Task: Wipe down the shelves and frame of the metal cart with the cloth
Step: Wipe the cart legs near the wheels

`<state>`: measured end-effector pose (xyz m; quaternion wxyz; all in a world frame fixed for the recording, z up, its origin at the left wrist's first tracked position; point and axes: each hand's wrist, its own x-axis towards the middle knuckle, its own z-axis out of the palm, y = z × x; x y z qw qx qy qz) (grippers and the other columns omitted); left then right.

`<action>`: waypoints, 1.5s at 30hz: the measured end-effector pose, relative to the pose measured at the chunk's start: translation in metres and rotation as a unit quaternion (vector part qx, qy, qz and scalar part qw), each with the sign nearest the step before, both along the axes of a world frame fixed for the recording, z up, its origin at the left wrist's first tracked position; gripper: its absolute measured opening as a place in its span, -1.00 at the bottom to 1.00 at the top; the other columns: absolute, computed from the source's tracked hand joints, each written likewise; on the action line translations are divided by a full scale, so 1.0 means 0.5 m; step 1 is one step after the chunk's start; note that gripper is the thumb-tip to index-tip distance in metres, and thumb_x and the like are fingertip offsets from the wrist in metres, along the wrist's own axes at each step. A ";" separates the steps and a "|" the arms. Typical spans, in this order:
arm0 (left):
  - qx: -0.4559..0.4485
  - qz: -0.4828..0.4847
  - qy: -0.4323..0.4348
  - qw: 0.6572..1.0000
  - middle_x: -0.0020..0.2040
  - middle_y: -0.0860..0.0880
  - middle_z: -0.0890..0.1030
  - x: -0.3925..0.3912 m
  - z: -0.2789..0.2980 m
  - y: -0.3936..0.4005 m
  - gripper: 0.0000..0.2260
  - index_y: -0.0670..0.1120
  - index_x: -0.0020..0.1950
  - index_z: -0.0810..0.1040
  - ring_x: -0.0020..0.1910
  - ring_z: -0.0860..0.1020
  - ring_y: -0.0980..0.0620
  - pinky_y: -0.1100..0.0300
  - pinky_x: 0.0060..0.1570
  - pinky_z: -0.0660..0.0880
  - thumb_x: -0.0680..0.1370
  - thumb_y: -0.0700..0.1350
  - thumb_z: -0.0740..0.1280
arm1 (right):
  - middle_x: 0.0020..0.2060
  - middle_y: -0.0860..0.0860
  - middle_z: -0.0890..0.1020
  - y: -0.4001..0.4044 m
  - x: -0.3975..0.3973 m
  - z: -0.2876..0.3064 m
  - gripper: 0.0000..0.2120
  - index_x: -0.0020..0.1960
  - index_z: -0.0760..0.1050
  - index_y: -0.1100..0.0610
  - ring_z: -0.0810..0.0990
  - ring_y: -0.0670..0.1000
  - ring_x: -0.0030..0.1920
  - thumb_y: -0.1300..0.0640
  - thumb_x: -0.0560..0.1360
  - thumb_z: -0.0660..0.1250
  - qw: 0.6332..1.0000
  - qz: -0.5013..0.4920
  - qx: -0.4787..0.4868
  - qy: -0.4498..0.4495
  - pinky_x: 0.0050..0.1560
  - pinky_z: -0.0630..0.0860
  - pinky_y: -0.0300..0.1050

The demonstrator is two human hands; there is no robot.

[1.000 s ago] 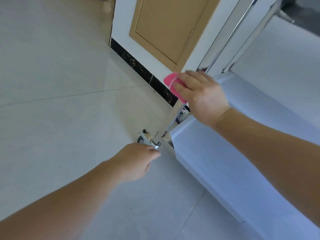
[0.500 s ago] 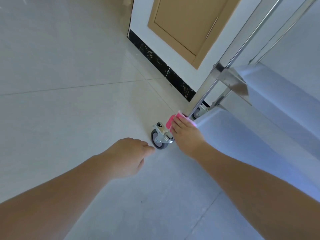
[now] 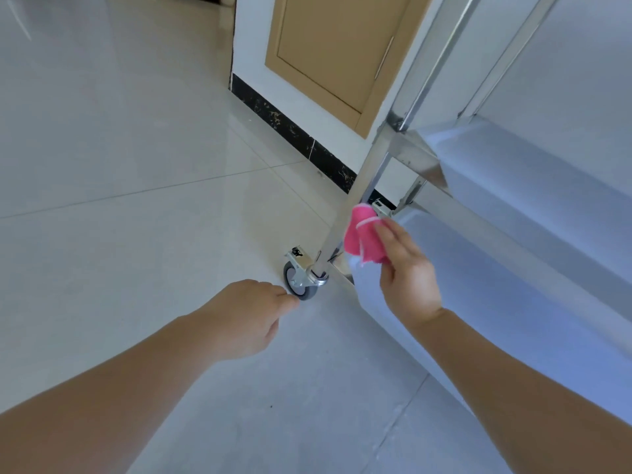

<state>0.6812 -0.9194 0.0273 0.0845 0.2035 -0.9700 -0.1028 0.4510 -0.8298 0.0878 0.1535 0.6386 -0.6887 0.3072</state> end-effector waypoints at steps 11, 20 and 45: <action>-0.024 0.006 -0.023 0.999 0.00 0.08 0.52 0.000 0.029 0.012 -0.72 0.05 0.23 0.36 -0.05 0.48 0.00 0.08 -0.01 0.44 0.55 -0.11 0.04 | -0.17 0.07 0.52 -0.116 0.087 0.100 -0.73 0.10 0.39 0.22 0.53 0.07 -0.04 0.41 0.47 0.07 0.917 -0.092 -0.148 -0.358 0.03 0.41 -0.24; -0.017 0.023 -0.056 0.998 -0.01 0.06 0.53 0.041 0.023 0.003 -0.71 0.06 0.25 0.34 -0.05 0.48 -0.02 0.07 -0.02 0.45 0.55 -0.12 0.04 | 0.53 0.07 -0.09 -0.154 0.115 0.012 -0.29 0.53 -0.13 0.11 0.03 0.06 0.51 0.48 0.47 0.01 0.952 -0.084 -0.016 -0.295 0.44 0.14 -0.11; 0.129 0.060 0.191 0.971 0.11 0.11 0.48 -0.063 0.117 0.040 -0.56 0.07 0.17 0.37 -0.02 0.52 0.13 0.15 -0.08 0.53 0.36 0.14 0.40 | -0.28 0.04 0.66 -0.008 0.123 0.027 -0.90 -0.01 0.51 0.19 0.65 -0.03 -0.30 0.18 0.50 0.29 0.852 0.057 0.193 -0.483 -0.33 0.61 -0.06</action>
